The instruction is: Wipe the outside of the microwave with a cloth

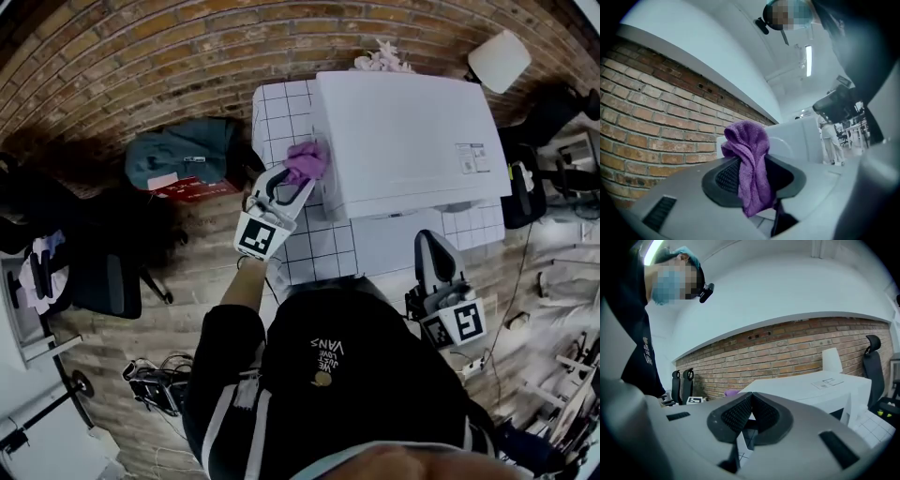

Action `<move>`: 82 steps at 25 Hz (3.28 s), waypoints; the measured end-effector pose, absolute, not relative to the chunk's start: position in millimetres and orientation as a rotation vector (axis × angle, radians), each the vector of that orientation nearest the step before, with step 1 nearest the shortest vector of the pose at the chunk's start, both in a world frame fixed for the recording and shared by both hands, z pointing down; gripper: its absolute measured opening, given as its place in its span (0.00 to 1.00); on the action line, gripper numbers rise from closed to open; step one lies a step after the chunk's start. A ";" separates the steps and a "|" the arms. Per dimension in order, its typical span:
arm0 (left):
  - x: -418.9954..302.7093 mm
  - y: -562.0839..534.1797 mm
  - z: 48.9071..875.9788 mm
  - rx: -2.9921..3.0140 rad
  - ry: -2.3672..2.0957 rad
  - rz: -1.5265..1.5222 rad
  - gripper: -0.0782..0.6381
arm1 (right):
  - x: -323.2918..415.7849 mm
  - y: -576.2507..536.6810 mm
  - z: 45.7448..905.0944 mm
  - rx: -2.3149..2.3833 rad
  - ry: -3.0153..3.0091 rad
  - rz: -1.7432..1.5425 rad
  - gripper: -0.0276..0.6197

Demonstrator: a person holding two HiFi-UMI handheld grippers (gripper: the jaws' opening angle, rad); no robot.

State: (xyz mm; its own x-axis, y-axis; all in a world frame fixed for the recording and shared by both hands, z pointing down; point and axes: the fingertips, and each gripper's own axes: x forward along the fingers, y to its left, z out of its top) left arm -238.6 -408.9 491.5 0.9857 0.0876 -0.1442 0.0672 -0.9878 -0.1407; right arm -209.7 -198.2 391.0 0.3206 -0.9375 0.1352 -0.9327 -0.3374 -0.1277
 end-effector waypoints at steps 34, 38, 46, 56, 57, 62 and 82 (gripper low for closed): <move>-142.8 -493.5 539.2 -3.101 -0.187 0.079 0.31 | -202.8 -183.9 399.4 -2.656 1.481 -0.381 0.04; -126.3 -515.1 540.2 -3.117 -0.143 0.063 0.31 | -203.4 -178.9 405.2 -2.670 1.488 -0.404 0.04; -141.2 -509.3 539.5 -3.140 -0.071 0.068 0.31 | -202.9 -182.5 398.4 -2.629 1.550 -0.370 0.04; -241.9 -412.9 573.7 -3.143 -0.154 -0.024 0.31 | -210.4 -202.1 407.4 -2.520 1.750 -0.387 0.04; -251.1 -399.9 577.1 -3.152 -0.167 -0.031 0.31 | -212.1 -205.8 409.1 -2.505 1.777 -0.389 0.04; -282.0 -346.6 593.4 -3.240 -0.208 -0.045 0.31 | -225.3 -224.2 415.1 -2.429 1.891 -0.421 0.04; -192.1 -433.7 600.4 -3.264 -0.177 -0.028 0.31 | -208.0 -196.0 415.3 -2.600 1.630 -0.420 0.04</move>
